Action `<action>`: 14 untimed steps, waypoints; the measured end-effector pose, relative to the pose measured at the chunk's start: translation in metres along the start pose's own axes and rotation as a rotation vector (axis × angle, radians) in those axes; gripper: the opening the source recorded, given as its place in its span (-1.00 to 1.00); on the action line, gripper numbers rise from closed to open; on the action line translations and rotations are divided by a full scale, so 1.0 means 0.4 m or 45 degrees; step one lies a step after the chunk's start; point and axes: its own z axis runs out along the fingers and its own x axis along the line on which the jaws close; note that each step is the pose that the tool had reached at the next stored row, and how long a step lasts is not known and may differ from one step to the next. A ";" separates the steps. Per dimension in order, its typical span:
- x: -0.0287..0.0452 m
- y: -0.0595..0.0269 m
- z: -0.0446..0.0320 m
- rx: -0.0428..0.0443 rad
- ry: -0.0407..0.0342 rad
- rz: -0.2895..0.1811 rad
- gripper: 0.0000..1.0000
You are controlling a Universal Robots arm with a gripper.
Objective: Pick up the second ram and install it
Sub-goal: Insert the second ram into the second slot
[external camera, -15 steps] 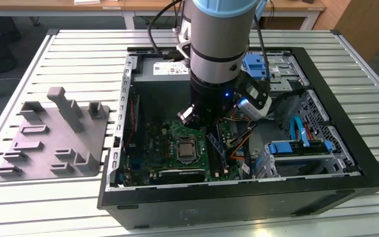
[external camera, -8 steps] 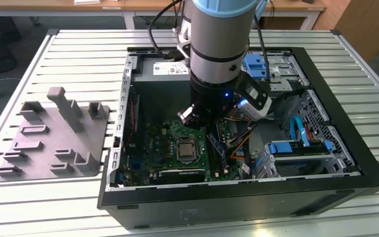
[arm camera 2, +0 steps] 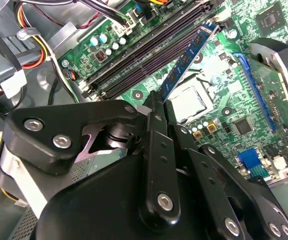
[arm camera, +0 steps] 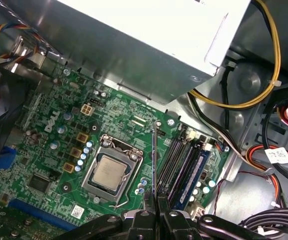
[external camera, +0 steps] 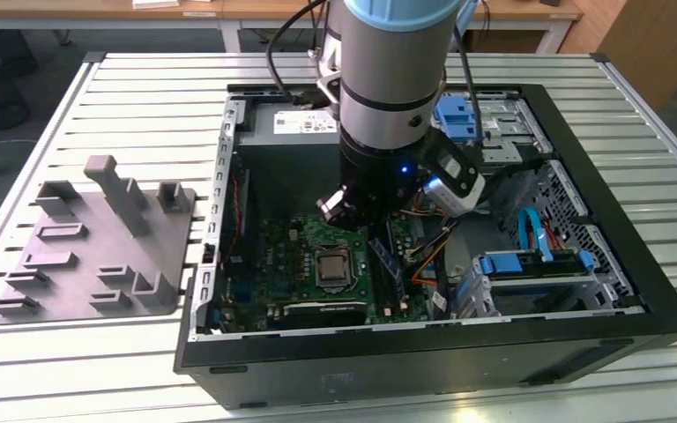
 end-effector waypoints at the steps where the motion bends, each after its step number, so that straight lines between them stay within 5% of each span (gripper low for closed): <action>1: 0.000 0.000 0.000 0.000 0.0000 0.003 -0.73; 14: 0.000 0.000 0.000 0.002 -0.0008 0.040 -0.73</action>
